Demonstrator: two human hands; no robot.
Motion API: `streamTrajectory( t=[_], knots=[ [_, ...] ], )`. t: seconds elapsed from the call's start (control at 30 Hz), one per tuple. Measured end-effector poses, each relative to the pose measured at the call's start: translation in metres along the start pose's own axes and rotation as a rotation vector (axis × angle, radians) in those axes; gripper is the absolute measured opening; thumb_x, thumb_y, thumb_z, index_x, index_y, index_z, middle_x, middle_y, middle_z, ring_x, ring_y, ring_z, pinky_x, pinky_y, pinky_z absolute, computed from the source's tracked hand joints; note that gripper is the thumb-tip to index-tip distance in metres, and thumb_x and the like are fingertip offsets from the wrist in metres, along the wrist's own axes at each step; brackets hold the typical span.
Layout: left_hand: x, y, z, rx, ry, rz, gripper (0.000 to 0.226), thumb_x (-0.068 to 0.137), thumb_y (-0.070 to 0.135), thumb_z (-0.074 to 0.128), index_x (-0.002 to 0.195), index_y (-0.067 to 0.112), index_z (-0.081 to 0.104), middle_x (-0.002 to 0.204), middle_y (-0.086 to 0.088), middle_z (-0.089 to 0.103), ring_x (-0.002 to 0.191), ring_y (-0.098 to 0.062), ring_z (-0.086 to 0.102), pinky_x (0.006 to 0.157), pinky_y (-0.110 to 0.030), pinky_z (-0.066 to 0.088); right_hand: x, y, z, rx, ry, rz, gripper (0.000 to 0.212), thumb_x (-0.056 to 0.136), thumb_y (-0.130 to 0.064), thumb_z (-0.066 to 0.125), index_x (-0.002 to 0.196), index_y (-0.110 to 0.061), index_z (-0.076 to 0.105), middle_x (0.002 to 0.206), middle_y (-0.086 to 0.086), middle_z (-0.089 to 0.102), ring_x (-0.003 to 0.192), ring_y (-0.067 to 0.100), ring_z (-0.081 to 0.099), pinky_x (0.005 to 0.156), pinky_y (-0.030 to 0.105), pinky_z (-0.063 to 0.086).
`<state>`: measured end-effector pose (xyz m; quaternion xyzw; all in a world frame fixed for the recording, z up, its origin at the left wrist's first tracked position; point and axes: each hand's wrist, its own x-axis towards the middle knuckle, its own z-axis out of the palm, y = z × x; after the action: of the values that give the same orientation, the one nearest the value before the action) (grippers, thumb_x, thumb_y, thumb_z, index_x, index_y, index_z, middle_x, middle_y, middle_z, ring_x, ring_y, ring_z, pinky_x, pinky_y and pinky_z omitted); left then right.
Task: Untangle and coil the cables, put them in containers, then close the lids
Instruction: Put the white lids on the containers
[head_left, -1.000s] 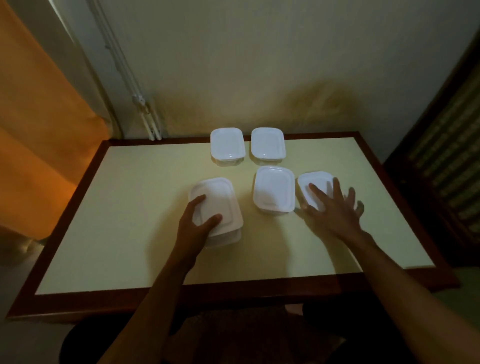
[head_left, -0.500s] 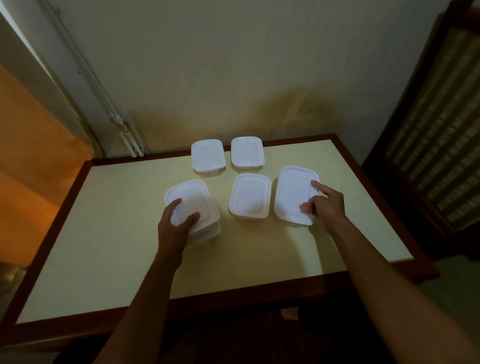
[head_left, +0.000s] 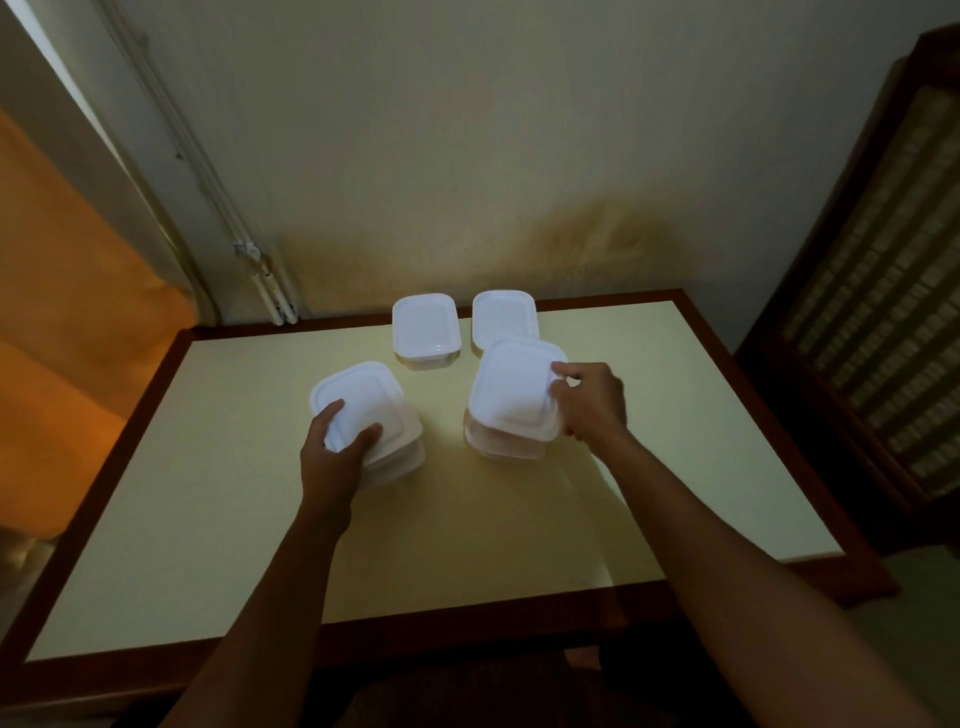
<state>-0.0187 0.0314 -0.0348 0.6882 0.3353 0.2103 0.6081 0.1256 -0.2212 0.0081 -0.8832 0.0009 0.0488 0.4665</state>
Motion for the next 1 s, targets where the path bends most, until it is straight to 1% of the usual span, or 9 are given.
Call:
streamTrajectory(
  t=[0.13,0.23,0.33,0.4,0.5,0.6,0.73,0.87,1.0],
  knots=[
    [0.016,0.0,-0.009,0.005,0.012,0.009,0.059,0.084,0.03,0.074,0.137,0.029,0.045,0.14,0.002,0.043,0.118,-0.021,0.044,0.094,-0.041,0.045,-0.006,0.003,0.017,-0.127,-0.07,-0.023,0.042,0.092,-0.037,0.061,0.131,-0.023,0.062,0.125,0.008,0.067,0.1,0.036,0.068,0.089,0.043,0.055],
    [0.03,0.001,-0.015,0.009,0.021,0.007,0.06,0.085,0.028,0.073,0.138,0.028,0.045,0.139,0.003,0.042,0.116,-0.02,0.043,0.093,-0.039,0.044,0.012,-0.001,0.014,-0.134,0.122,-0.063,0.045,0.093,-0.051,0.055,0.128,-0.024,0.065,0.118,0.008,0.071,0.109,0.033,0.065,0.093,0.041,0.051],
    [0.043,0.0,-0.021,0.009,0.029,0.011,0.06,0.085,0.027,0.073,0.139,0.027,0.045,0.135,0.005,0.041,0.115,-0.02,0.043,0.093,-0.041,0.044,0.051,-0.011,0.01,-0.047,0.213,-0.108,0.039,0.097,-0.044,0.051,0.124,-0.021,0.068,0.108,0.008,0.074,0.104,0.03,0.066,0.093,0.04,0.052],
    [0.053,-0.001,-0.024,0.01,0.037,0.007,0.06,0.085,0.027,0.073,0.138,0.027,0.045,0.135,0.005,0.042,0.115,-0.021,0.043,0.092,-0.041,0.044,0.084,-0.017,0.011,-0.006,0.103,-0.079,0.039,0.099,-0.039,0.052,0.133,-0.021,0.061,0.119,0.009,0.069,0.112,0.029,0.063,0.097,0.037,0.047],
    [0.069,-0.003,-0.028,0.024,0.02,0.012,0.063,0.082,0.032,0.076,0.137,0.029,0.045,0.136,0.001,0.043,0.115,-0.023,0.045,0.093,-0.045,0.047,0.126,-0.021,0.018,0.0,-0.26,-0.007,0.053,0.1,-0.04,0.053,0.151,-0.034,0.036,0.144,0.002,0.049,0.126,0.028,0.053,0.102,0.043,0.048],
    [0.088,0.0,-0.03,0.036,-0.021,0.011,0.073,0.07,0.043,0.075,0.136,0.031,0.045,0.131,0.003,0.044,0.114,-0.022,0.046,0.093,-0.045,0.049,0.15,-0.014,0.033,-0.052,-0.475,0.036,0.063,0.098,-0.032,0.059,0.153,-0.035,0.029,0.142,-0.005,0.041,0.126,0.028,0.053,0.092,0.042,0.053],
    [0.115,0.001,-0.03,0.044,-0.038,0.033,0.064,0.08,0.034,0.076,0.136,0.032,0.045,0.134,0.002,0.043,0.116,-0.023,0.046,0.092,-0.046,0.049,0.177,-0.001,0.052,0.003,-0.35,0.059,0.061,0.084,-0.009,0.066,0.141,-0.028,0.053,0.145,0.011,0.051,0.116,0.031,0.061,0.097,0.047,0.053],
    [0.13,0.003,-0.021,0.046,0.002,0.053,0.057,0.086,0.026,0.072,0.136,0.03,0.044,0.134,0.002,0.042,0.116,-0.021,0.044,0.083,-0.034,0.047,0.178,-0.026,0.06,0.234,-0.262,0.106,0.046,0.091,0.004,0.06,0.131,-0.017,0.063,0.126,0.012,0.056,0.076,0.027,0.07,0.065,0.033,0.062],
    [0.134,0.003,-0.017,0.041,0.001,0.078,0.056,0.086,0.025,0.072,0.134,0.029,0.044,0.133,0.003,0.043,0.115,-0.02,0.045,0.076,-0.027,0.046,0.167,-0.074,0.079,0.294,-0.312,-0.042,0.044,0.093,0.004,0.058,0.134,-0.012,0.06,0.123,0.014,0.055,0.096,0.032,0.066,0.077,0.042,0.062]
  ],
)
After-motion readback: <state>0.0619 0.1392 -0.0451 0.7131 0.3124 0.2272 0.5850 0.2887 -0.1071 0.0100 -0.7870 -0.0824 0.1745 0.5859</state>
